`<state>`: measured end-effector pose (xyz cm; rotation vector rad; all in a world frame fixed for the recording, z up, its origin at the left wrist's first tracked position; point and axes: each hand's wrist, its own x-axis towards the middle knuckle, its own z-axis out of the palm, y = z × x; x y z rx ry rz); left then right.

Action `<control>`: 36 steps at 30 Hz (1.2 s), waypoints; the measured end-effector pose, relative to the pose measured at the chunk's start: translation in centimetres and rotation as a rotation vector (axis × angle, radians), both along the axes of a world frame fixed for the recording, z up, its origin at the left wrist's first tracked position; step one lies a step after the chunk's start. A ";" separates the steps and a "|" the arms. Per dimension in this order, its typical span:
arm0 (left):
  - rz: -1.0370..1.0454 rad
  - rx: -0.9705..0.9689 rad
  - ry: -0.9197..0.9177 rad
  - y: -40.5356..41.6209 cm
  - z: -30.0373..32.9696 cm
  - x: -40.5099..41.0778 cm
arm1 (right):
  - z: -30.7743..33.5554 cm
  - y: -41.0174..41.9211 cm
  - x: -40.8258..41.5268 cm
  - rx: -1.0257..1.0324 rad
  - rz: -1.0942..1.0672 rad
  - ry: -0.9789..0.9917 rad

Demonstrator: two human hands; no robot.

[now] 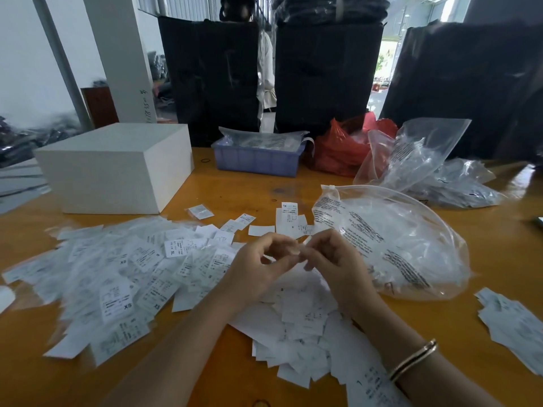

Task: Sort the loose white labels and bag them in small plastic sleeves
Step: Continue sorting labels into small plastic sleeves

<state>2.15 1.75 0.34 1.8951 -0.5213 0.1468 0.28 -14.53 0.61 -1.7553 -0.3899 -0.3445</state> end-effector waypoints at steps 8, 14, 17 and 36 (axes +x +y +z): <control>0.218 -0.262 0.031 0.4 -0.5 0.8 | -1.4 0.1 1.4 -0.541 -0.210 0.024; 0.330 -0.226 -0.052 0.4 -0.8 0.8 | -2.2 1.0 1.9 -0.933 -0.280 0.004; 0.333 -0.205 -0.079 0.4 -0.8 0.7 | -2.1 0.9 1.9 -0.881 -0.297 0.032; 0.193 -0.118 -0.101 0.1 -1.2 1.0 | 0.1 -0.8 0.9 0.398 -0.164 0.223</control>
